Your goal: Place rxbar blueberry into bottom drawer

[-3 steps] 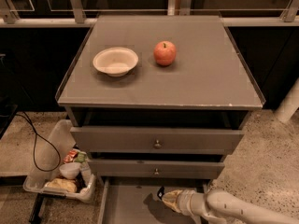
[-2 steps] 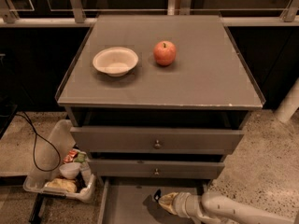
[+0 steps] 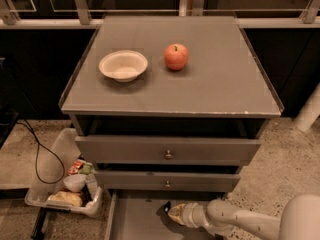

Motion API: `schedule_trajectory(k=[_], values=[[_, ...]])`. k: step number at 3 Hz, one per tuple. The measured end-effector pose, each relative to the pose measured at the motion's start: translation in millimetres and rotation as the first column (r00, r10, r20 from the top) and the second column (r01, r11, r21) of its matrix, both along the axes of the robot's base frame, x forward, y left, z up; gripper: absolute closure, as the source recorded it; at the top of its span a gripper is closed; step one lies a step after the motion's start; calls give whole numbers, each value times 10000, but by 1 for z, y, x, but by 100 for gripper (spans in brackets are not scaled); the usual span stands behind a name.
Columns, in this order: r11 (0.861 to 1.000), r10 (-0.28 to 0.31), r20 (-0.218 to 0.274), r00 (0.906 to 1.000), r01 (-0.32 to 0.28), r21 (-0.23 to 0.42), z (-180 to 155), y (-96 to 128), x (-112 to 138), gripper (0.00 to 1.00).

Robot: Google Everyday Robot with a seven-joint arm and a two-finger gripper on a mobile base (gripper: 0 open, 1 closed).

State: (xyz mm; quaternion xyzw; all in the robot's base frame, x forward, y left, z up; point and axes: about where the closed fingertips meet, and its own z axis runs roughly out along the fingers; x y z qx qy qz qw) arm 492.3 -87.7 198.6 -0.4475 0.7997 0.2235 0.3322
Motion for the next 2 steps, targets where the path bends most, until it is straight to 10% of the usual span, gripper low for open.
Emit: schedule_trajectory(k=[2], values=[[9993, -373, -76, 9993, 372, -96, -23, -3, 12, 100]])
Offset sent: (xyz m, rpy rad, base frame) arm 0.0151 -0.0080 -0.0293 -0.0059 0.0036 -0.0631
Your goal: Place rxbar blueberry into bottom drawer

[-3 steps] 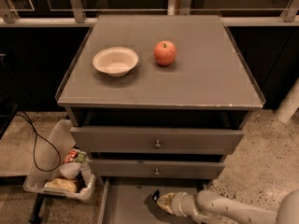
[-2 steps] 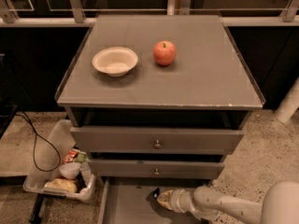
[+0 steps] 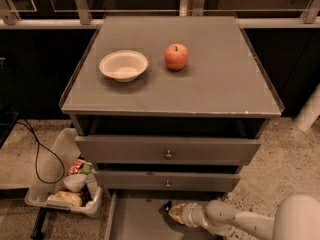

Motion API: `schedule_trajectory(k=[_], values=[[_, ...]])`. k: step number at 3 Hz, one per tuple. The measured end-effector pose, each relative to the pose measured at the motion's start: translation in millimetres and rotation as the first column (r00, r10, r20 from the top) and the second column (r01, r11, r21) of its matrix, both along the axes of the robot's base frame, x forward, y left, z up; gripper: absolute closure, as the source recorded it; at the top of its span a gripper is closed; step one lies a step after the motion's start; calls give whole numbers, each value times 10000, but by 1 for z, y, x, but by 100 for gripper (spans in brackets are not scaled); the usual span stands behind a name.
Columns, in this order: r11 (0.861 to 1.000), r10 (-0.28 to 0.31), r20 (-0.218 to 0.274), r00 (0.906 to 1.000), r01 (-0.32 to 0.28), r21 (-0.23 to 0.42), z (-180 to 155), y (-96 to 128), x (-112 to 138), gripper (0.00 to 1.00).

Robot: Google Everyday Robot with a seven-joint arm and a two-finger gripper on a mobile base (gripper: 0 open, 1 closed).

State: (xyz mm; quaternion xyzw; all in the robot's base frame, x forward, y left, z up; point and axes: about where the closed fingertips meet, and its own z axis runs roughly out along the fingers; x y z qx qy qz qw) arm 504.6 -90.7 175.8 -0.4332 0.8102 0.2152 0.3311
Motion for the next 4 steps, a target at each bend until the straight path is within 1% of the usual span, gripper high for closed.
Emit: schedule_trajectory(k=[1, 4], values=[[10000, 0, 0, 10000, 0, 0, 0, 0, 0, 81], [10000, 2, -1, 10000, -2, 1, 0, 0, 0, 11]])
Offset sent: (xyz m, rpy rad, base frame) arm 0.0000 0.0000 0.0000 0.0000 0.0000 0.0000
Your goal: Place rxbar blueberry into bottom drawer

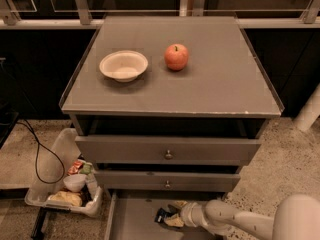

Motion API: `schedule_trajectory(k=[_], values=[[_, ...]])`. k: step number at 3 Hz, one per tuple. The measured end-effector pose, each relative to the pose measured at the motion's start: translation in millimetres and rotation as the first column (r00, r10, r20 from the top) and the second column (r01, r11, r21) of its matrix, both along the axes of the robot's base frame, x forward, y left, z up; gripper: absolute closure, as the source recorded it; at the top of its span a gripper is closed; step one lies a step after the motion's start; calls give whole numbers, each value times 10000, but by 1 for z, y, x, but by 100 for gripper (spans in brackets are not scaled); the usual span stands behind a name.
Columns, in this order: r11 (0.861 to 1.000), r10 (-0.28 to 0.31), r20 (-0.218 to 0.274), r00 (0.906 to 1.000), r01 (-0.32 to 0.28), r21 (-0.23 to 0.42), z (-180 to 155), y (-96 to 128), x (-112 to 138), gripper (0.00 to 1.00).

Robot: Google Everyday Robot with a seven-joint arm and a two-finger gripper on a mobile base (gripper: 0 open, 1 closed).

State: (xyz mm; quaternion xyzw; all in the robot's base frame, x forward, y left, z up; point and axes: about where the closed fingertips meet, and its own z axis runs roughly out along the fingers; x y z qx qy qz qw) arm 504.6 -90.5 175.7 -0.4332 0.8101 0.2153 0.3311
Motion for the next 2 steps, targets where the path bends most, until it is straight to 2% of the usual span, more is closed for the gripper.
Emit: schedule_trajectory(k=[1, 2], values=[[10000, 0, 0, 10000, 0, 0, 0, 0, 0, 0], [10000, 0, 0, 10000, 0, 0, 0, 0, 0, 0]])
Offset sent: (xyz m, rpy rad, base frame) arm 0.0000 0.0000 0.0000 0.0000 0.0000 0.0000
